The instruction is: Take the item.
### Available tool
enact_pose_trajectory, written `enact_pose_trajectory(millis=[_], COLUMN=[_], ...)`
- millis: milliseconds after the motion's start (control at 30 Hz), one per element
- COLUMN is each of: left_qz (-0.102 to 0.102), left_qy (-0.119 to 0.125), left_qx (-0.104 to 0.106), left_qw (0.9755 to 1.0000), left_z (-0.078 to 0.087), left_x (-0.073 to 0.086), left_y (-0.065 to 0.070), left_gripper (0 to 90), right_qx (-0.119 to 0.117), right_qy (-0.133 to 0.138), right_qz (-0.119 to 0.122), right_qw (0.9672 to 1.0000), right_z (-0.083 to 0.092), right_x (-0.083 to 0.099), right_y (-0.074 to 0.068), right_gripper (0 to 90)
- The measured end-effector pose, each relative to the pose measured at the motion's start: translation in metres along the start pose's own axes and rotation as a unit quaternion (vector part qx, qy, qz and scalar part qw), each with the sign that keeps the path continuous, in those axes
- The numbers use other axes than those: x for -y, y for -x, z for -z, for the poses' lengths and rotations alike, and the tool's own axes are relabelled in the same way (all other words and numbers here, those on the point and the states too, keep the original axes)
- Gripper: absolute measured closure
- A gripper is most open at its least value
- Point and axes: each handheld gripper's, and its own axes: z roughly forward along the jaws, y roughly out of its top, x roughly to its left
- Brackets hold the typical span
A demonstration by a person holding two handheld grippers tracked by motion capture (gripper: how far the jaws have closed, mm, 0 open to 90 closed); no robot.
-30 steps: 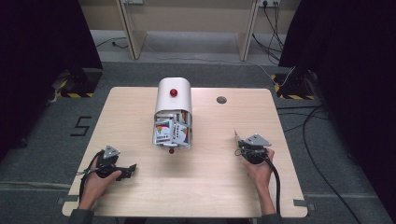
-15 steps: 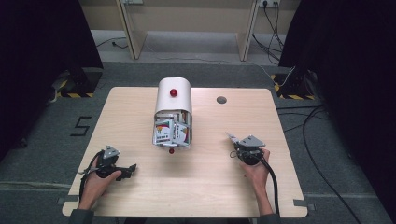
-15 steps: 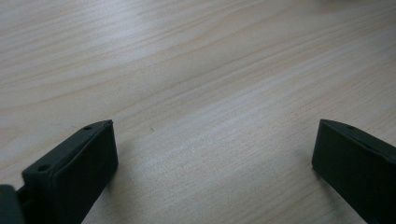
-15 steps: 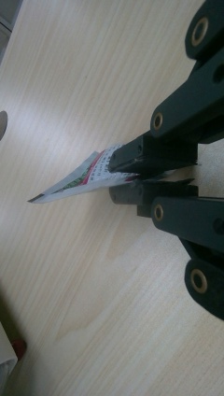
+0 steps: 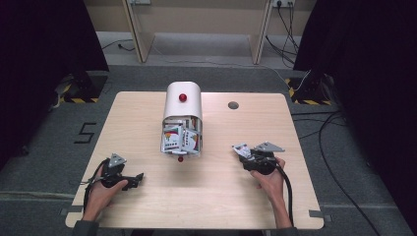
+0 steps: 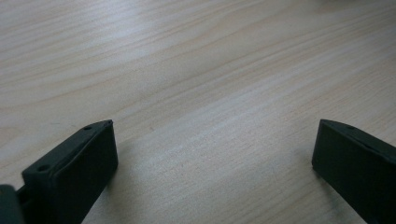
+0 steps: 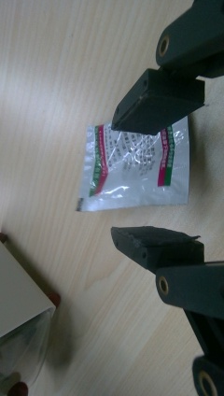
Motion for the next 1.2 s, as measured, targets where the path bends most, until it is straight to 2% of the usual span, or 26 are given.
enact_pose_trajectory(millis=[67,300,667,833,967,1000,1200], left_qz=[0.000,0.000,0.001,0.001,0.001,0.001,0.001], left_qy=[0.000,0.000,0.001,0.001,0.001,0.001,0.001], left_qx=[0.000,0.000,0.000,0.000,0.000,0.000,0.000], left_qw=[1.0000,1.0000,1.0000,1.0000,1.0000,1.0000,1.0000], left_z=[0.000,0.000,0.000,0.000,0.000,0.000,0.000], left_x=[0.000,0.000,0.000,0.000,0.000,0.000,0.001], left_y=[0.000,0.000,0.000,0.000,0.000,0.000,0.000], left_gripper=[0.0,0.0,0.0,0.0,0.0,0.0,0.0], right_qx=[0.003,0.001,-0.014,-0.017,-0.018,-0.018,-0.021], right_qy=[0.006,0.006,0.011,0.006,0.001,0.002,0.003], right_qz=[-0.007,-0.010,0.004,0.003,0.007,0.015,0.017], right_qw=[0.9999,0.9999,0.9998,0.9998,0.9998,0.9997,0.9996], right_z=[0.006,0.014,0.032,0.035,0.037,0.038,0.041], right_x=[-0.001,0.001,0.005,0.009,0.013,0.014,0.018], right_y=[0.002,0.001,-0.008,-0.012,-0.017,-0.019,-0.021], right_gripper=[39.4,38.2,33.6,32.3,31.8,31.7,30.4])
